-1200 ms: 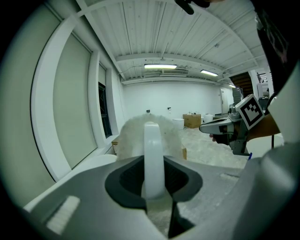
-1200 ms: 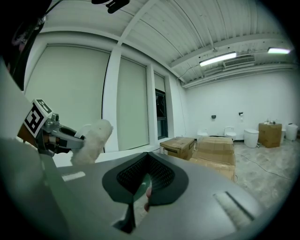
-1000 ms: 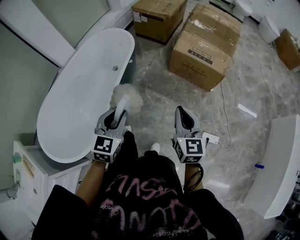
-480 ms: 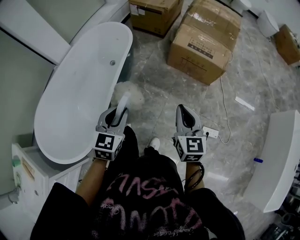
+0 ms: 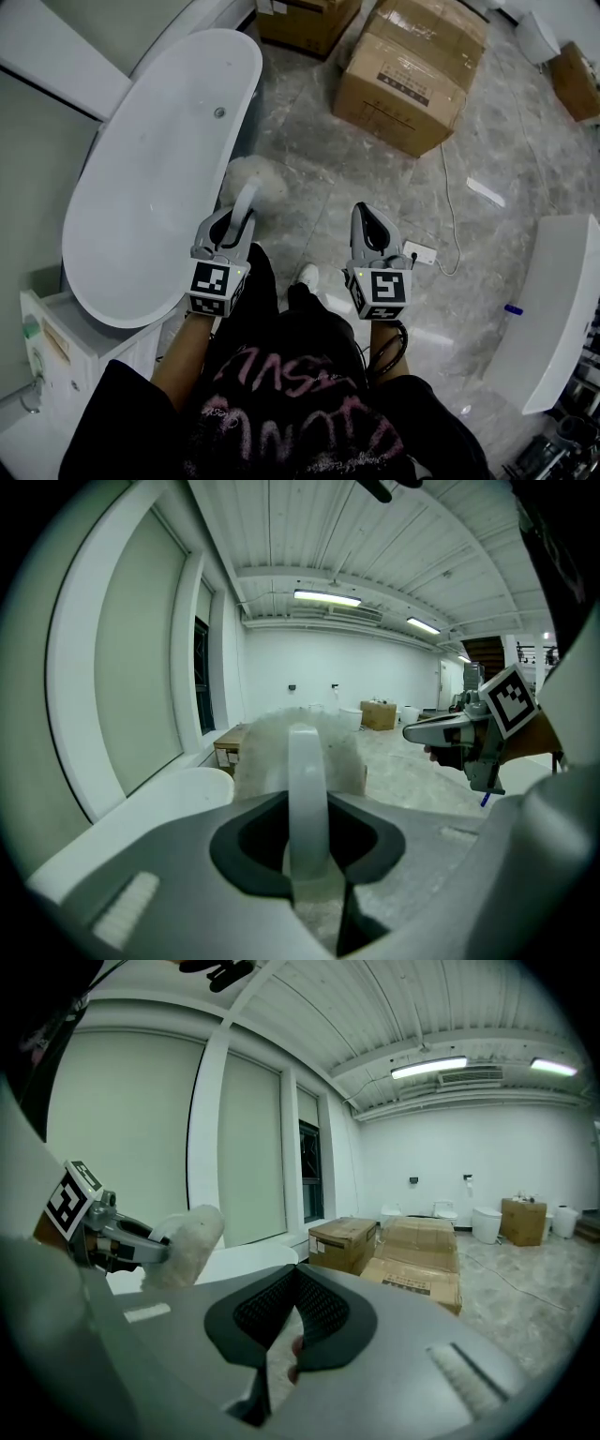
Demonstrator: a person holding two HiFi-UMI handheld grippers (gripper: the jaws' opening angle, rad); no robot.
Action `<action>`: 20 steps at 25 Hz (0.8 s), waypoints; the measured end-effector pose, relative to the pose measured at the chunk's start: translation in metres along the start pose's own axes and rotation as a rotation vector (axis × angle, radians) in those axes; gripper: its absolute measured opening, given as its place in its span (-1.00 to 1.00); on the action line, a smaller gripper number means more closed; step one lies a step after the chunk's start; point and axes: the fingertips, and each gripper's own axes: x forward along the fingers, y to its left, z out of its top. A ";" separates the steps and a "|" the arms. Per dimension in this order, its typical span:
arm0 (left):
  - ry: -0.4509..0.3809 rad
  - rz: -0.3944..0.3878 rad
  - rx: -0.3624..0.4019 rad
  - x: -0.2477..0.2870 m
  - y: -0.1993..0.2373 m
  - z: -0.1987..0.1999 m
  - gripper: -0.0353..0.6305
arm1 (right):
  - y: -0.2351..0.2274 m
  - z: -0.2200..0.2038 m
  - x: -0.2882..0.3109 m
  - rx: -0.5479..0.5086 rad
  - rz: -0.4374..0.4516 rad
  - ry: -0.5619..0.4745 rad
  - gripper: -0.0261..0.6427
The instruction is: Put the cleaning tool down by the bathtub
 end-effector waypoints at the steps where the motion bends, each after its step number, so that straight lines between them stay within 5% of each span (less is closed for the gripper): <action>1: 0.002 -0.002 -0.002 0.002 0.002 -0.002 -0.64 | 0.001 -0.001 0.002 0.000 -0.001 0.005 -0.85; 20: 0.056 -0.018 -0.053 0.044 0.016 -0.028 -0.64 | 0.003 -0.024 0.026 0.046 -0.022 0.049 -0.85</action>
